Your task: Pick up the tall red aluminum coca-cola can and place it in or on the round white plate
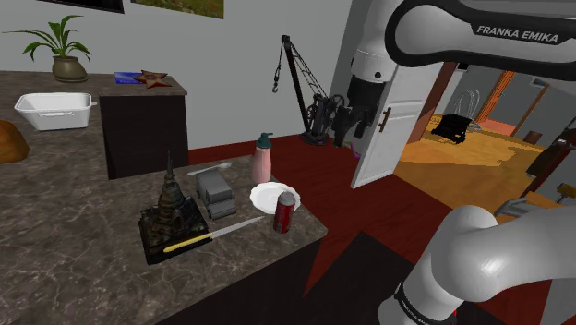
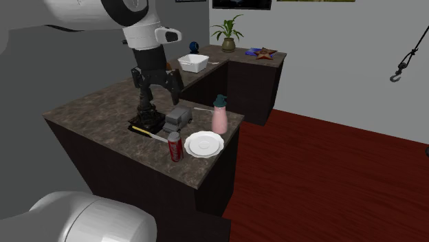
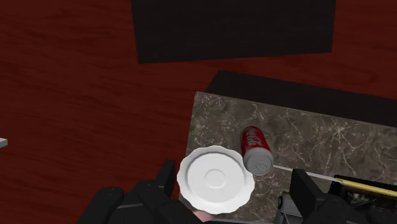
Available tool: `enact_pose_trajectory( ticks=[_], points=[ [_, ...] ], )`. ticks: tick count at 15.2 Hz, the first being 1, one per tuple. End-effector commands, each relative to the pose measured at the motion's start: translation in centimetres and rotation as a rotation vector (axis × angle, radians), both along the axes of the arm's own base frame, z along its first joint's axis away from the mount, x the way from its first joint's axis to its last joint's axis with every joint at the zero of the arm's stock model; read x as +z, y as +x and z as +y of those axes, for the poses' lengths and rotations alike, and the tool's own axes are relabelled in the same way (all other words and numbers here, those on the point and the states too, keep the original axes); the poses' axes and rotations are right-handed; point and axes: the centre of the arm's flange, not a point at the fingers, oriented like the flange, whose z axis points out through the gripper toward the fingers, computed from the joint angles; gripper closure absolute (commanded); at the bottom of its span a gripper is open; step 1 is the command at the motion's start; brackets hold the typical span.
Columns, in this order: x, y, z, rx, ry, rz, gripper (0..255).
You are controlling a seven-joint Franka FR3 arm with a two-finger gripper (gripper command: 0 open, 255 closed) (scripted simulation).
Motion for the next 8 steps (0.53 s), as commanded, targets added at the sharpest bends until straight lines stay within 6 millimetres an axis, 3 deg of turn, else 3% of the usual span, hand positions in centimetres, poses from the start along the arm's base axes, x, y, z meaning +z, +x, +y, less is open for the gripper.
enact_pose_trajectory(
  ticks=[1, 8],
  points=[
    [0.0, 0.0, 0.0, 0.000, 0.000, 0.000, 0],
    [-8.1, 4.2, 1.4, 0.005, 0.020, 0.016, 0]
  ],
)
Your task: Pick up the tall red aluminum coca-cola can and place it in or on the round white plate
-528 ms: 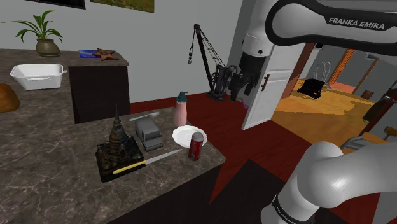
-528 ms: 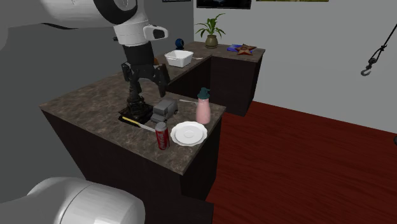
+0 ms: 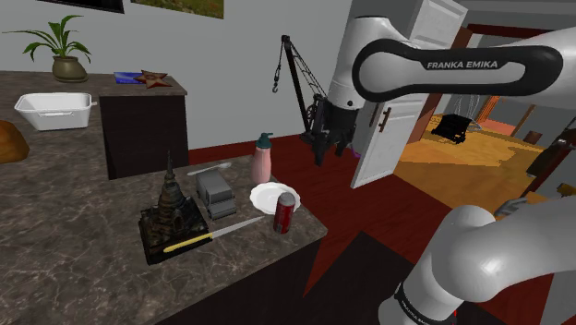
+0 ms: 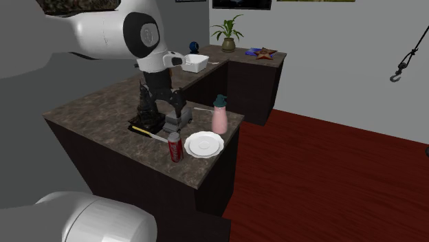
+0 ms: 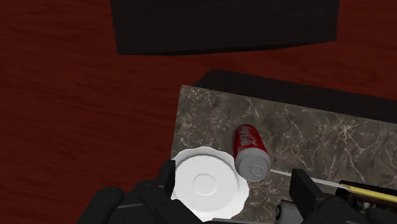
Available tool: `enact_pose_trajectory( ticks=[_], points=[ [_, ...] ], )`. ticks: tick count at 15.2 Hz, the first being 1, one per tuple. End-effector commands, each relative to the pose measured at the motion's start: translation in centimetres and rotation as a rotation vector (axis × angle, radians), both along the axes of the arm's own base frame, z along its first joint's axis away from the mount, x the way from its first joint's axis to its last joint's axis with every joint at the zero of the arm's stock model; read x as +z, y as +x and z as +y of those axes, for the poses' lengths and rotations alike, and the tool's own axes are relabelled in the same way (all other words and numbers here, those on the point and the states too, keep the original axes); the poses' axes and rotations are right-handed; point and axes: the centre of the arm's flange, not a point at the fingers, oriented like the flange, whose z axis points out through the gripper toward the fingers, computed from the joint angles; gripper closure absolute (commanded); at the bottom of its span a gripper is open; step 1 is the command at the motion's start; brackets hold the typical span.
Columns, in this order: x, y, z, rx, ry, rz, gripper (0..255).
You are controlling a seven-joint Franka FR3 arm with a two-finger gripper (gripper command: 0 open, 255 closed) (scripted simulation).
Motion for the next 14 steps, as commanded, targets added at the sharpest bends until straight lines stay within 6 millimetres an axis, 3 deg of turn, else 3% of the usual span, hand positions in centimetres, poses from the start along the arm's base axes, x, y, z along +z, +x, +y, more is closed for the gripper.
enact_pose_trajectory(
  ticks=[1, 12, 14],
  points=[
    [-2.4, 1.2, 0.4, 0.001, 0.006, 0.003, 0],
    [-15.3, 7.5, 3.1, 0.008, 0.038, 0.028, 0],
    [-16.7, 8.0, 3.3, 0.009, 0.041, 0.029, 0]
  ],
)
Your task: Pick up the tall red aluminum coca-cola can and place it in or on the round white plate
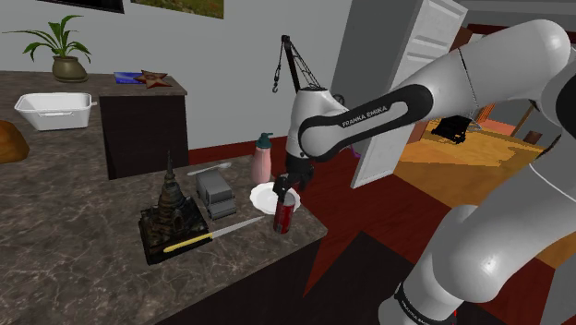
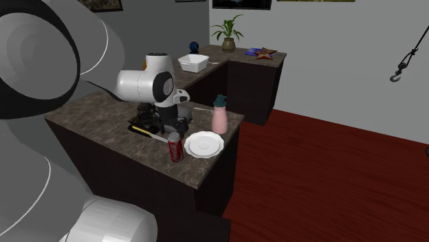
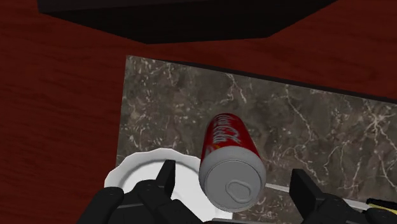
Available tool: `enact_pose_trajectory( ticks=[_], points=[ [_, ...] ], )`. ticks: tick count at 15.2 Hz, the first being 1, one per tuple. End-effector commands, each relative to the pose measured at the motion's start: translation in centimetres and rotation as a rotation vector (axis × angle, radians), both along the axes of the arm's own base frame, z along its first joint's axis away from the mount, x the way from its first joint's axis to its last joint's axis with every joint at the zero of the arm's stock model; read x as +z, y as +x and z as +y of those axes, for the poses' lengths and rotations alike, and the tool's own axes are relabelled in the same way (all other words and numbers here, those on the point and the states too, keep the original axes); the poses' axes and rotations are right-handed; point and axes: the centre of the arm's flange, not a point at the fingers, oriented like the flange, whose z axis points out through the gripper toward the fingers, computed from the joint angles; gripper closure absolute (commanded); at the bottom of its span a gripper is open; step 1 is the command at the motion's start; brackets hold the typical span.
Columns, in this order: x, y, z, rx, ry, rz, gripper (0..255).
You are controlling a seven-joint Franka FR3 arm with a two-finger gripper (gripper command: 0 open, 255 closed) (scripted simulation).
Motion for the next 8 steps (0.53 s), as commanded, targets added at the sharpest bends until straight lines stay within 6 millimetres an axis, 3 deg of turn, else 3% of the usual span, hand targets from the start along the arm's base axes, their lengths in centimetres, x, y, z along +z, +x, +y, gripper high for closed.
enact_pose_trajectory(
  ticks=[1, 8],
  points=[
    [-1.3, 0.4, 0.2, 0.000, 0.002, 0.000, 0],
    [-4.3, 0.4, 0.2, 0.000, 0.002, 0.000, 0]
  ],
)
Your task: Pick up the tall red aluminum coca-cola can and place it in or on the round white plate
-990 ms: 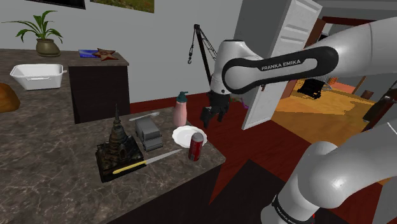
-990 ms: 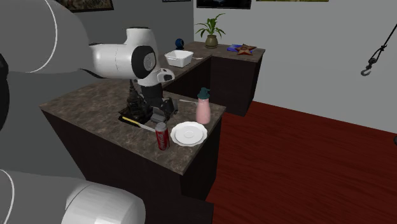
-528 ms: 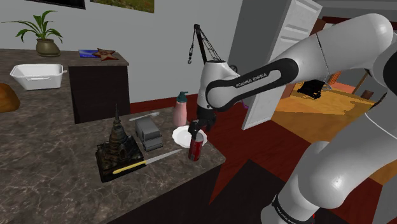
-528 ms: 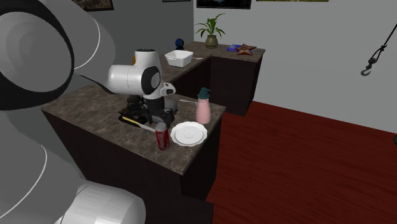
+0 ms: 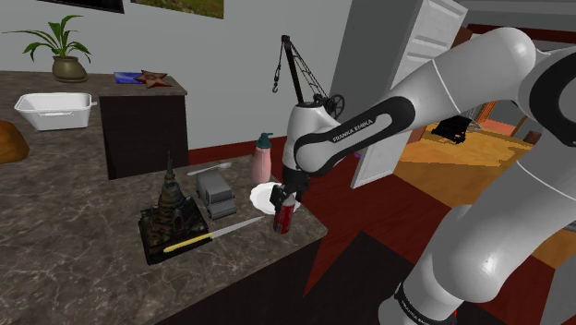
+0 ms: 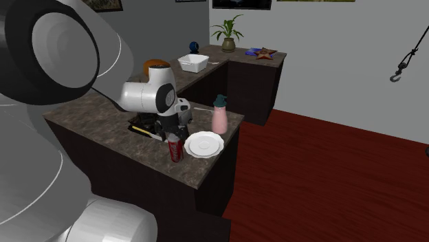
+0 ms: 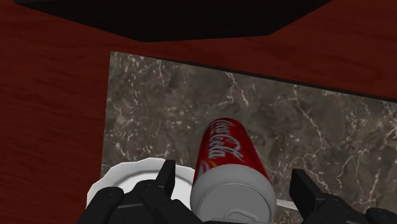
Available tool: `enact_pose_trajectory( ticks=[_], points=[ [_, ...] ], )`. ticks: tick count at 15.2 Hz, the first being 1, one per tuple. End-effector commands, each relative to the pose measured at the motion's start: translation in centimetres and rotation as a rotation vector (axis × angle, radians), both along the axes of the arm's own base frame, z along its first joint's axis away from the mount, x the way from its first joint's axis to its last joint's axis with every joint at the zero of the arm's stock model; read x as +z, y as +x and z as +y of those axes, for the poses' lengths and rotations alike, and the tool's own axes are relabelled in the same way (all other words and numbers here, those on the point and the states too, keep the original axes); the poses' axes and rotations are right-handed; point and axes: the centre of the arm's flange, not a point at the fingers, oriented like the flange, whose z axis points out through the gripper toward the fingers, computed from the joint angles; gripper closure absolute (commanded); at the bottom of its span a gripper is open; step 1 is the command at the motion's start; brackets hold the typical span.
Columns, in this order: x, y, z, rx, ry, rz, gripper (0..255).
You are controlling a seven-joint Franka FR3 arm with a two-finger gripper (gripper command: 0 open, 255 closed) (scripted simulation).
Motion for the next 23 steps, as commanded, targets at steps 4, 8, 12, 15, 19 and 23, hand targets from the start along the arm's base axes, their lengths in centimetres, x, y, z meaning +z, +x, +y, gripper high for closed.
enact_pose_trajectory(
  ticks=[4, 8, 12, 15, 19, 23],
  points=[
    [-0.2, 0.0, 0.0, 0.000, 0.000, -0.001, 0],
    [-0.2, 0.0, 0.0, 0.000, 0.000, 0.000, 255],
    [-0.2, 0.0, 0.0, 0.000, 0.000, -0.001, 255],
    [-0.2, 0.0, 0.0, 0.000, 0.000, -0.001, 255],
    [1.4, 0.0, 0.0, 0.000, 0.000, -0.001, 255],
    [3.5, 0.0, 0.0, 0.000, 0.000, -0.001, 255]
  ],
)
